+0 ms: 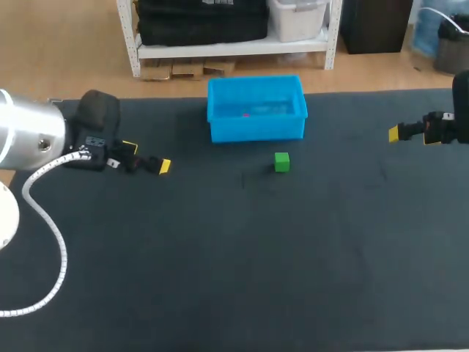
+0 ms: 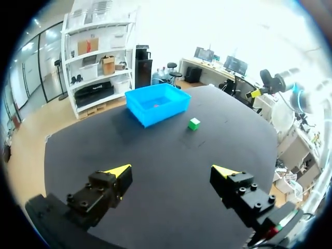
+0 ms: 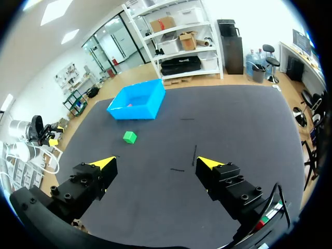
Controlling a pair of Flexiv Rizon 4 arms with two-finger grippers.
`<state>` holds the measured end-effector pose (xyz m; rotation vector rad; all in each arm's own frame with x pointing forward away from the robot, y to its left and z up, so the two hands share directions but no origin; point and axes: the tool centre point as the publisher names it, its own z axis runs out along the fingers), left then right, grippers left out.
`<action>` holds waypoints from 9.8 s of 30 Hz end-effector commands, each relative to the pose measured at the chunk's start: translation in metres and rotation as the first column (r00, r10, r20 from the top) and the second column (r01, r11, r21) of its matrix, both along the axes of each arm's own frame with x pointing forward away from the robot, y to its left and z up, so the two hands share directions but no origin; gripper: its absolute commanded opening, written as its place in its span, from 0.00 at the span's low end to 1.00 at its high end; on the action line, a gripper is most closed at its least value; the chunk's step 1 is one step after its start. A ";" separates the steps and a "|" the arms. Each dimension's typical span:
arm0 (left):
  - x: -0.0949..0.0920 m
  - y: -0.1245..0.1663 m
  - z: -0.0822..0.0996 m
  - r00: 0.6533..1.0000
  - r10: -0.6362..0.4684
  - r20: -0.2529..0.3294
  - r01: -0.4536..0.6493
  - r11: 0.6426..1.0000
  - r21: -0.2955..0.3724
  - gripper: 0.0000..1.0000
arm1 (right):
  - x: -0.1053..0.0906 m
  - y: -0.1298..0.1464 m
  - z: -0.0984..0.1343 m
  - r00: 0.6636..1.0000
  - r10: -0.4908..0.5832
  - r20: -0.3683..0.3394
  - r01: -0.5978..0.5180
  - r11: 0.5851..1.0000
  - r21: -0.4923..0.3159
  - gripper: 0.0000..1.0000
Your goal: Use the left arm to pick the red cube and place it into the blue plastic box first, then use the right arm to grasp the green cube and put it into the same blue plastic box after the first action is fully finished.
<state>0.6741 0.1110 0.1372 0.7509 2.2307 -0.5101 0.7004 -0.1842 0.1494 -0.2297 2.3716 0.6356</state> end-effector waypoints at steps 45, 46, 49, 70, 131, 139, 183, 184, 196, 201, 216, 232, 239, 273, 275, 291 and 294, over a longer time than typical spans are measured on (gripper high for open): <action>0.003 -0.001 -0.001 1.000 -0.029 0.010 0.029 0.999 -0.018 1.00 | -0.006 0.100 -0.017 0.956 0.051 -0.289 -0.160 0.916 -0.368 1.00; 0.003 -0.001 -0.001 1.000 -0.029 0.010 0.029 0.999 -0.018 1.00 | -0.006 0.101 -0.018 0.955 0.051 -0.292 -0.162 0.915 -0.370 1.00; 0.003 -0.001 -0.001 1.000 -0.029 0.010 0.029 0.999 -0.018 1.00 | -0.008 0.102 -0.017 0.948 0.082 -0.309 -0.192 0.918 -0.346 1.00; 0.003 -0.001 -0.001 1.000 -0.029 0.010 0.029 0.999 -0.018 1.00 | -0.008 0.102 -0.017 0.948 0.082 -0.309 -0.192 0.918 -0.346 1.00; 0.003 -0.001 -0.001 1.000 -0.029 0.010 0.029 0.999 -0.018 1.00 | 0.090 0.213 -0.123 0.918 -0.214 -0.335 0.055 0.903 -0.427 1.00; 0.003 -0.001 -0.001 1.000 -0.029 0.010 0.029 0.999 -0.018 1.00 | 0.106 0.218 -0.132 0.922 -0.210 -0.325 0.044 0.892 -0.450 1.00; 0.003 -0.001 -0.001 1.000 -0.029 0.010 0.029 0.999 -0.018 1.00 | 0.110 0.193 -0.152 0.905 -0.235 -0.354 0.052 0.888 -0.456 0.00; 0.003 -0.001 -0.001 1.000 -0.029 0.010 0.029 0.999 -0.018 1.00 | 0.109 0.193 -0.151 0.905 -0.235 -0.353 0.054 0.889 -0.454 0.00; 0.003 -0.001 -0.001 1.000 -0.029 0.010 0.029 0.999 -0.018 1.00 | 0.103 0.197 -0.098 0.934 -0.206 -0.292 0.084 0.921 -0.381 0.00; 0.003 -0.001 -0.001 1.000 -0.029 0.010 0.029 0.999 -0.018 1.00 | 0.098 0.197 -0.063 0.952 -0.188 -0.242 0.102 0.940 -0.327 0.00; 0.003 -0.001 -0.001 1.000 -0.029 0.010 0.029 0.999 -0.018 1.00 | 0.050 0.194 0.037 0.992 -0.120 -0.028 0.114 0.980 -0.163 0.00; 0.003 -0.001 -0.001 1.000 -0.029 0.010 0.029 0.999 -0.018 1.00 | 0.052 0.200 0.029 0.995 -0.097 -0.033 0.091 0.983 -0.161 0.00; 0.003 -0.001 -0.001 1.000 -0.029 0.010 0.029 0.999 -0.018 1.00 | 0.073 0.206 0.024 0.995 -0.091 -0.033 0.084 0.984 -0.158 0.00; 0.003 -0.001 -0.001 1.000 -0.029 0.010 0.029 0.999 -0.018 1.00 | 0.203 0.244 -0.025 1.000 -0.030 0.004 0.030 0.986 -0.163 0.00; 0.003 -0.001 -0.001 1.000 -0.029 0.010 0.029 0.999 -0.018 1.00 | 0.212 0.246 -0.031 1.000 -0.017 0.008 0.019 0.986 -0.169 0.00; 0.003 -0.001 -0.001 1.000 -0.029 0.010 0.029 0.999 -0.018 1.00 | 0.249 0.248 -0.063 0.997 -0.053 -0.057 0.040 0.975 -0.217 0.00; 0.003 -0.001 -0.001 1.000 -0.029 0.010 0.029 0.999 -0.018 1.00 | 0.254 0.249 -0.068 0.993 -0.075 -0.088 0.052 0.969 -0.243 0.00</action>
